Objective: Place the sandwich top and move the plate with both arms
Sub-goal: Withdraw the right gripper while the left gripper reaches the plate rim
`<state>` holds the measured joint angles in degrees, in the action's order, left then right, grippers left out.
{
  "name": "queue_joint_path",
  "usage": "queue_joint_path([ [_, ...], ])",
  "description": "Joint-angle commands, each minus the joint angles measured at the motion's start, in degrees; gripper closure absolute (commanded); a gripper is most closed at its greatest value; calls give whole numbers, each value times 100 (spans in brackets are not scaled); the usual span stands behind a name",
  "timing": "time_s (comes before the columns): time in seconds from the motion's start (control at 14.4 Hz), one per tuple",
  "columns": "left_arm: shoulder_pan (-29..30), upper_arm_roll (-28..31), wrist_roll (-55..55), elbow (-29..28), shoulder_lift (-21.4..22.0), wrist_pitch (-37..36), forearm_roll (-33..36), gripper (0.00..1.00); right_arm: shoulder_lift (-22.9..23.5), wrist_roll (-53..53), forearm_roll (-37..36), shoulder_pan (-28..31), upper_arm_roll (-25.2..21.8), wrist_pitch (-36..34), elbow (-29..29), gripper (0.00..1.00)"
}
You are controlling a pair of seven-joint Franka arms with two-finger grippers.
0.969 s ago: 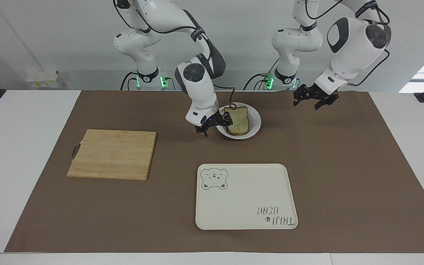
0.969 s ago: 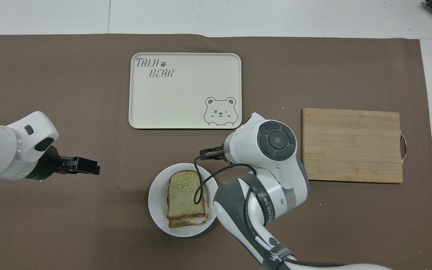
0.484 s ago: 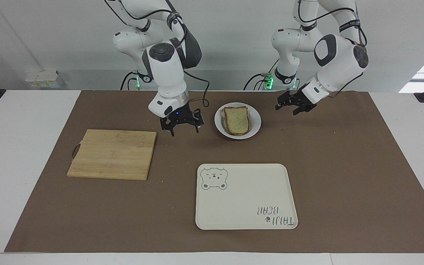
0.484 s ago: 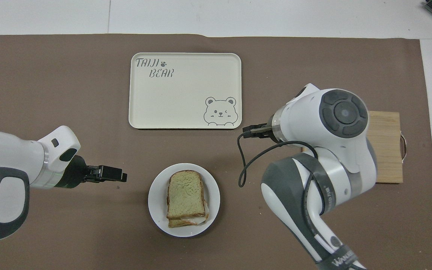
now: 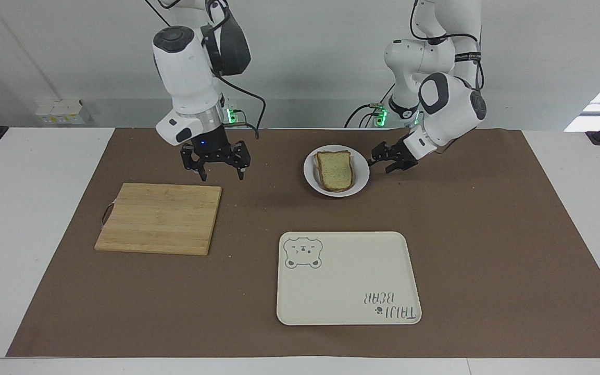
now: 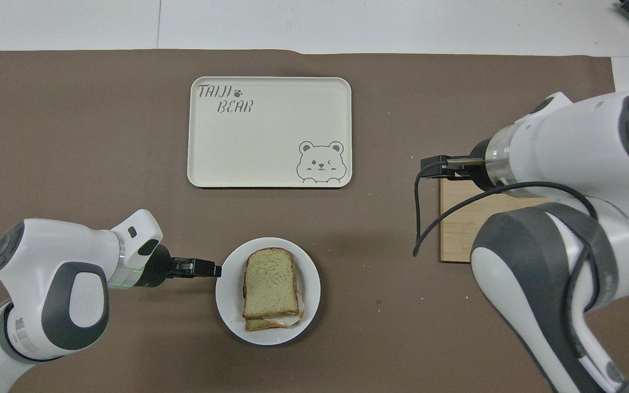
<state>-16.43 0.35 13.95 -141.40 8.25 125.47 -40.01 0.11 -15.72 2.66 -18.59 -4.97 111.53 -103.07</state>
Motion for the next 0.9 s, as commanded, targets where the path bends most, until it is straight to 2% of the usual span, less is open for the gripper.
queue_joint_path([
  [0.0, -439, 79, 292, -431, -33, 644, -462, 32, -177, 383, -116, 276, 75, -429, 146, 0],
  [0.35, -659, 79, 459, -687, -122, 917, -525, 33, -257, 805, -108, 698, 75, -1264, 594, 0],
  [0.48, -659, 79, 469, -775, -122, 970, -534, 42, -274, 956, -108, 838, 66, -1423, 595, 0],
  [0.55, -659, 71, 469, -784, -122, 970, -551, 43, -301, 1009, -108, 926, 66, -1493, 595, 0],
  [0.69, -808, 79, 469, -836, -113, 988, -770, 54, -327, 1201, -116, 1120, 66, -1669, 595, 0],
  [0.83, -974, 79, 469, -863, -122, 1128, -841, 55, -362, 1264, -116, 1322, 66, -1810, 595, 0],
])
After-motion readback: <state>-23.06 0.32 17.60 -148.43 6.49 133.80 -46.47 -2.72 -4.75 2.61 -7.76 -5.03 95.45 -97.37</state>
